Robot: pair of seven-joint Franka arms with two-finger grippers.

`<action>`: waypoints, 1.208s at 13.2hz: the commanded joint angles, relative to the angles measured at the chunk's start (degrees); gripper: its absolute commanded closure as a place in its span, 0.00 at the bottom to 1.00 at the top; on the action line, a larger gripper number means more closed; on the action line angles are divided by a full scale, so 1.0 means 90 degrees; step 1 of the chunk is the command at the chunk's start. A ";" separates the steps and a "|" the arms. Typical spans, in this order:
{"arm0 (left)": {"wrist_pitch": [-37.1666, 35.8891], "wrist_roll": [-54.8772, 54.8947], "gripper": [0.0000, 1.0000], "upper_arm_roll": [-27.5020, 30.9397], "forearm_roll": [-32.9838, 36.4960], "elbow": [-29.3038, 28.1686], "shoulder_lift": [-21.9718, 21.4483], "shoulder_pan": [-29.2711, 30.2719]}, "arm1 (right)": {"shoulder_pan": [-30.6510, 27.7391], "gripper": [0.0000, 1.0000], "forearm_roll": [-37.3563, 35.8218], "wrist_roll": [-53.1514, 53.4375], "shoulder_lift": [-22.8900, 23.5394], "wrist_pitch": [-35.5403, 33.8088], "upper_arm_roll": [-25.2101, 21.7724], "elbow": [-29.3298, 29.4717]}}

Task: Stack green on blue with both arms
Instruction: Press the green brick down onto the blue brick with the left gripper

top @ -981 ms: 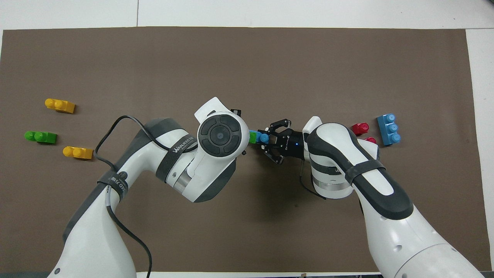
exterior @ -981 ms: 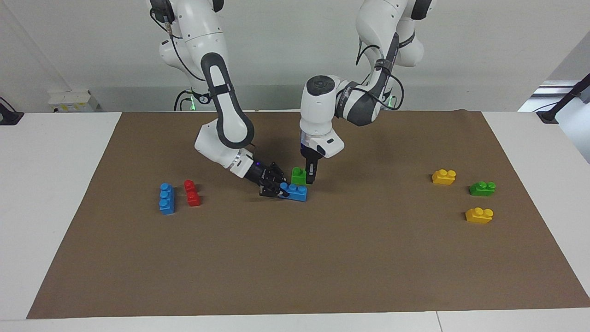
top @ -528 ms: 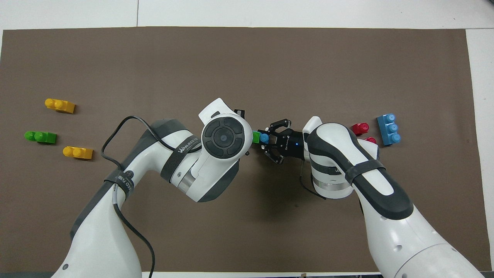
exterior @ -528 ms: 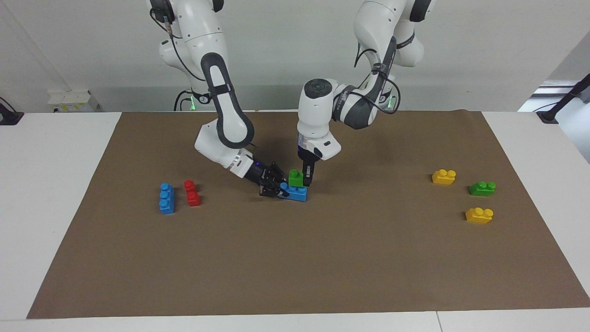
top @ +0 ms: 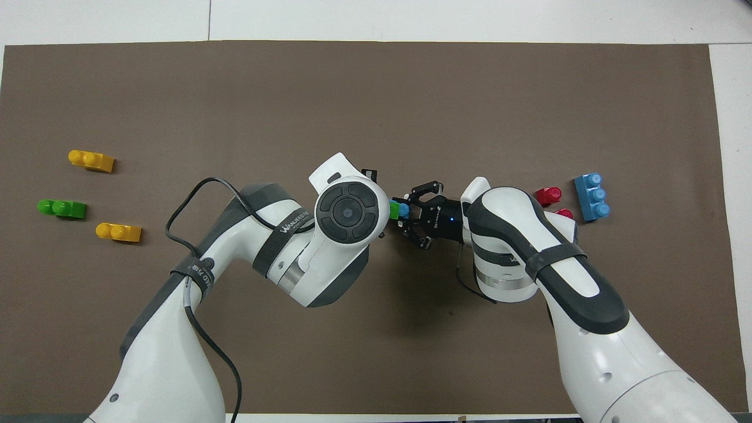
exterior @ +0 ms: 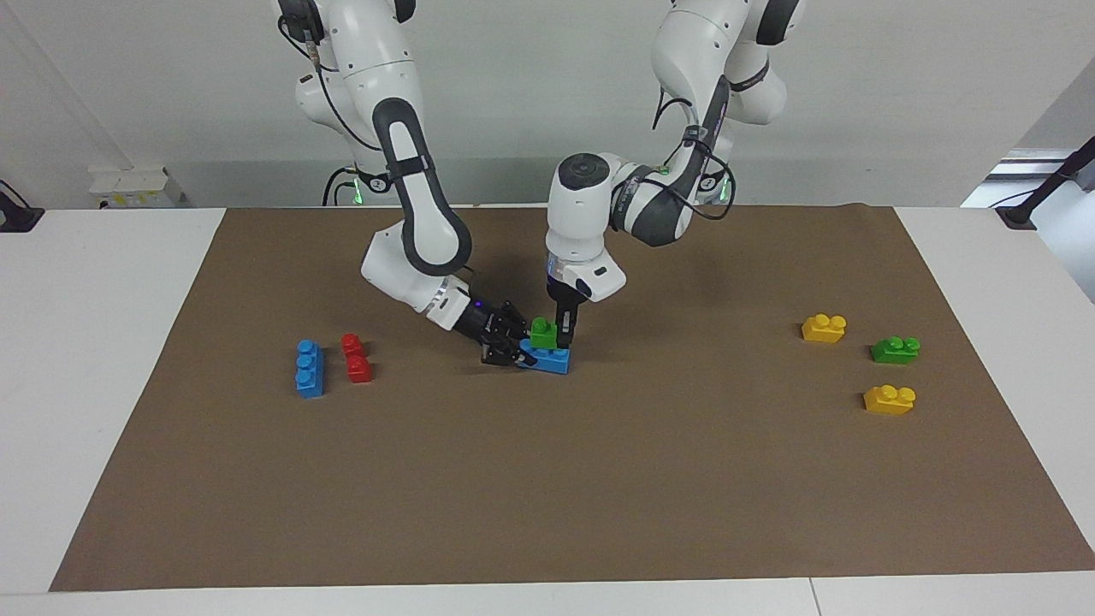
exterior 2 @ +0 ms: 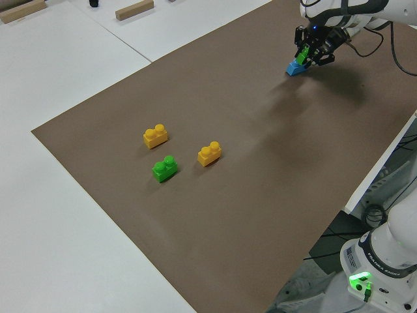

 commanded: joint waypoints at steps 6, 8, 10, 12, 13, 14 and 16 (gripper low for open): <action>0.0393 -0.0142 1.00 0.0136 0.0323 -0.0235 0.0123 0.0025 | -0.0068 1.00 0.0224 -0.0253 0.0039 -0.0089 0.0034 -0.0033; 0.0501 -0.0152 1.00 0.0136 0.0332 -0.0275 0.0181 0.0025 | -0.0068 1.00 0.0224 -0.0253 0.0039 -0.0089 0.0034 -0.0033; 0.0511 -0.0161 1.00 0.0136 0.0332 -0.0285 0.0240 -0.0004 | -0.0068 1.00 0.0234 -0.0253 0.0039 -0.0089 0.0034 -0.0033; 0.0501 -0.0064 0.42 0.0136 0.0342 -0.0275 0.0250 0.0015 | -0.0068 1.00 0.0302 -0.0253 0.0039 -0.0079 0.0034 -0.0033; 0.0491 -0.0025 0.00 0.0136 0.0342 -0.0275 0.0240 0.0015 | -0.0068 1.00 0.0322 -0.0253 0.0039 -0.0079 0.0034 -0.0033; 0.0443 0.0236 0.00 0.0136 0.0342 -0.0265 0.0173 0.0025 | -0.0068 1.00 0.0341 -0.0253 0.0039 -0.0079 0.0034 -0.0033; 0.0258 0.0415 0.00 0.0107 0.0332 -0.0275 -0.0042 0.0181 | -0.0068 1.00 0.0351 -0.0243 0.0039 -0.0079 0.0034 -0.0033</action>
